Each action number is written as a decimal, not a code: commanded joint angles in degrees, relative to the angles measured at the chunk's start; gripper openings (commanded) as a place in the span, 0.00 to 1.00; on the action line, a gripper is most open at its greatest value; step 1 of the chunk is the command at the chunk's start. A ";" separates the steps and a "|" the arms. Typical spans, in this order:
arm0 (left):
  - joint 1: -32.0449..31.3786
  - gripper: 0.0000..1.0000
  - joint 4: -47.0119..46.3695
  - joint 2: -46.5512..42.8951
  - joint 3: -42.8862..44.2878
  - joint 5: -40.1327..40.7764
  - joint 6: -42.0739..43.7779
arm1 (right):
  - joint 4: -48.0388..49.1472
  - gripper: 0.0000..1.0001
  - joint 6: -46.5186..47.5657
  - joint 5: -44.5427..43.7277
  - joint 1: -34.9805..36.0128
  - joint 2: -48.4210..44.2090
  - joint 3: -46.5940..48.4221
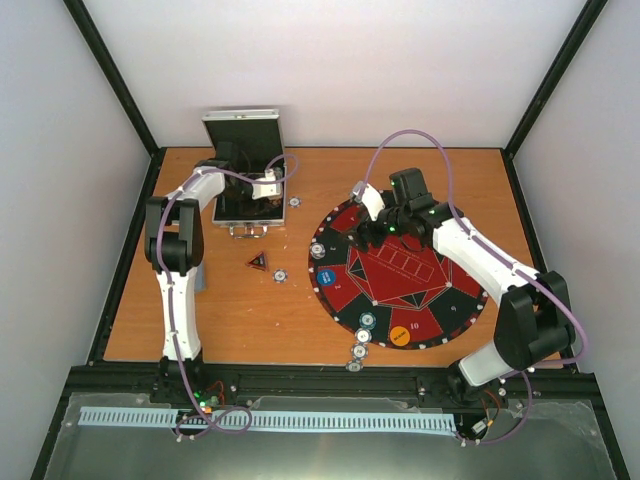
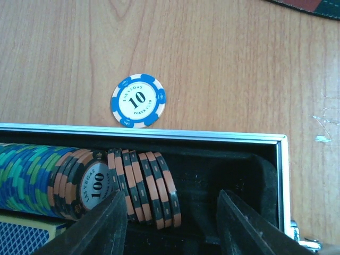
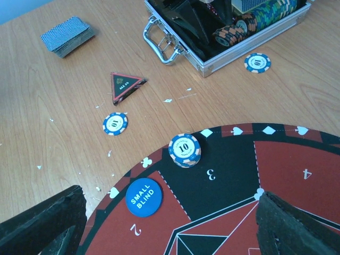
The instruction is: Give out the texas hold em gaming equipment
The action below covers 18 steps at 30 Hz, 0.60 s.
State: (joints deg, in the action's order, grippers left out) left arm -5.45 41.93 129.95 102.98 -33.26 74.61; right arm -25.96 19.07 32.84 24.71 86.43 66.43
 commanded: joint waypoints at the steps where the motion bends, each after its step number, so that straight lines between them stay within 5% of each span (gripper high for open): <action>1: -1.50 0.49 -0.92 -1.04 0.36 0.20 0.78 | -0.33 0.86 0.54 1.09 -0.45 0.56 1.86; 18: -1.67 0.55 -4.85 3.03 4.02 5.13 0.90 | -2.23 0.86 0.45 4.25 -0.46 2.93 3.15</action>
State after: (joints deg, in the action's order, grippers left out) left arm -6.87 37.67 131.31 103.98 -28.23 74.08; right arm -27.64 19.07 35.46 24.67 88.01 67.51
